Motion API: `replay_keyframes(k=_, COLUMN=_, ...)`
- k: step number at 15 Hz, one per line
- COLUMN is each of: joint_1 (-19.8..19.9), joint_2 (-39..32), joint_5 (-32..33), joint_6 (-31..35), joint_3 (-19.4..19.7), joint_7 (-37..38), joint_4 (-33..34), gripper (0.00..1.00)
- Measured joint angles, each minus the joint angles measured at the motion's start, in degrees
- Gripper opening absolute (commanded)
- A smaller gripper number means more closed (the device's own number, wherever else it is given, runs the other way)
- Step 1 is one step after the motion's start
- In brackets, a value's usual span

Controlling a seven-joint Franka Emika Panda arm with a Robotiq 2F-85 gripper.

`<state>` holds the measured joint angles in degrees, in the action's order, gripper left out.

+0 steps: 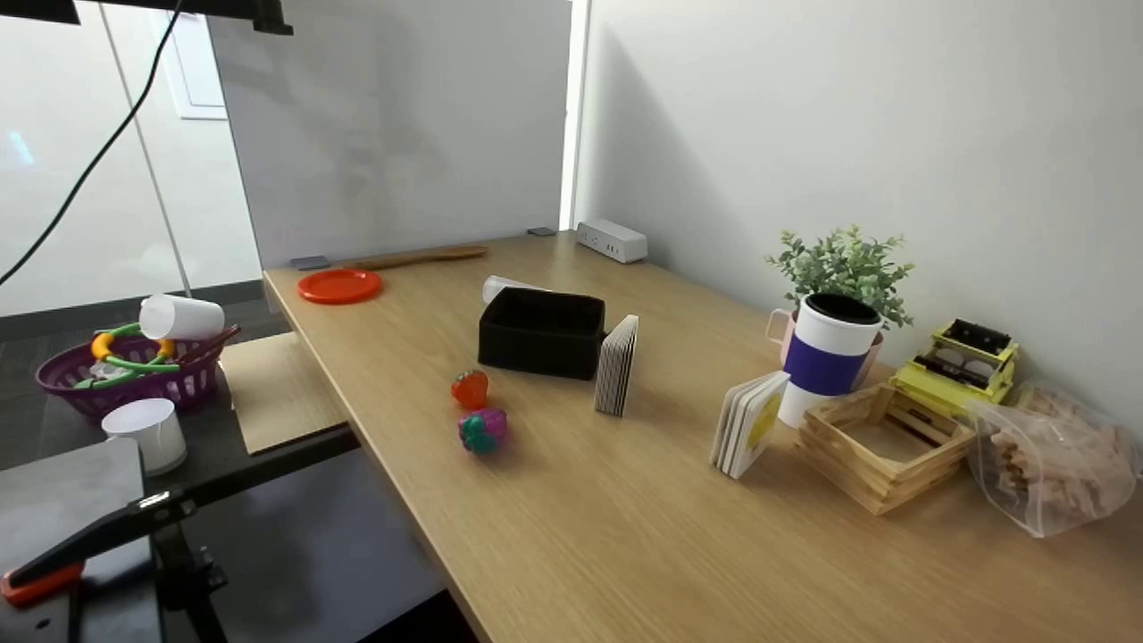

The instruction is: Put the yellow and orange books in the black box

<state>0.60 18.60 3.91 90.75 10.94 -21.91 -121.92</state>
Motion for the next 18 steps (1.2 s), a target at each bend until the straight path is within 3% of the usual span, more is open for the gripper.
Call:
replay_keyframes(k=7, joint_1=0.0, joint_2=-2.7, joint_5=1.0, joint_6=0.1, joint_3=0.1, joint_7=-1.2, joint_4=2.3, gripper=1.00)
replay_keyframes(k=14, joint_1=0.1, joint_2=-15.1, joint_5=1.0, joint_6=0.1, joint_3=0.4, joint_7=-15.1, joint_4=8.6, gripper=1.00)
replay_keyframes(k=18, joint_1=0.2, joint_2=-15.8, joint_5=1.0, joint_6=0.1, joint_3=0.0, joint_7=-15.1, joint_4=8.9, gripper=1.00)
